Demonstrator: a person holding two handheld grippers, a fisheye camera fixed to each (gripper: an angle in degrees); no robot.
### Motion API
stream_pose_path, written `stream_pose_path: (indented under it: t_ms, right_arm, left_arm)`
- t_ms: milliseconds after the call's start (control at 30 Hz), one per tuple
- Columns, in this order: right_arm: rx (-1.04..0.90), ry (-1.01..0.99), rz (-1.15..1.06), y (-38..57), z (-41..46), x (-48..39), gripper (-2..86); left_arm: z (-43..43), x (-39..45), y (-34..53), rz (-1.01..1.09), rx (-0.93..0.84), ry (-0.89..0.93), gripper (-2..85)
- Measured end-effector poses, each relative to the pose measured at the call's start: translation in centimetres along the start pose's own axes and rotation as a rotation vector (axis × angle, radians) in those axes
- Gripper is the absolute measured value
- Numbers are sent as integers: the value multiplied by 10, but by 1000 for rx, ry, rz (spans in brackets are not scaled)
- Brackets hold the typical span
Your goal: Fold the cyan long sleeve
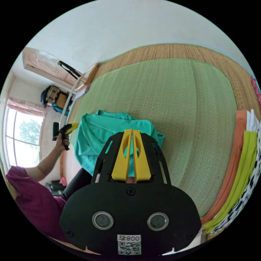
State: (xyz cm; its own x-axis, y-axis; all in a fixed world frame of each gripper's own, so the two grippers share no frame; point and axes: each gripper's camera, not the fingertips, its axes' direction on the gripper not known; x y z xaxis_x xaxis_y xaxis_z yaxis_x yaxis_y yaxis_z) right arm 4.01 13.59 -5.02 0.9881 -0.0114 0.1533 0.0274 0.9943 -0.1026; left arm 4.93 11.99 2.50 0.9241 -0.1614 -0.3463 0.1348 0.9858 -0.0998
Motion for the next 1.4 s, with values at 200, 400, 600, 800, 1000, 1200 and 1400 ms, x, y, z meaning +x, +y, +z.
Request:
stream_pose_path:
  t_ms: [200,400,600,800,1000,1200,1400]
  right_arm:
    - [0,26,98,31,1,14,58]
    - [-12,48,125,19,14,20,59]
    - [-31,0,152,2,25,30,54]
    - [-45,-74,184,-5,25,51,12]
    - [39,-202,214,-11,3,66,3]
    - [80,-301,286,-25,-4,86,2]
    - [115,-386,402,-35,7,108,2]
  left_arm:
    - [14,6,-7,0,-26,-32,77]
    - [23,5,-20,-24,-42,-71,44]
    - [23,2,-23,-54,-25,-16,11]
    - [17,7,-31,-46,5,53,5]
    - [7,15,-47,-33,69,119,3]
    - [8,10,-71,-76,116,122,2]
    - [17,-4,-90,-168,148,96,4]
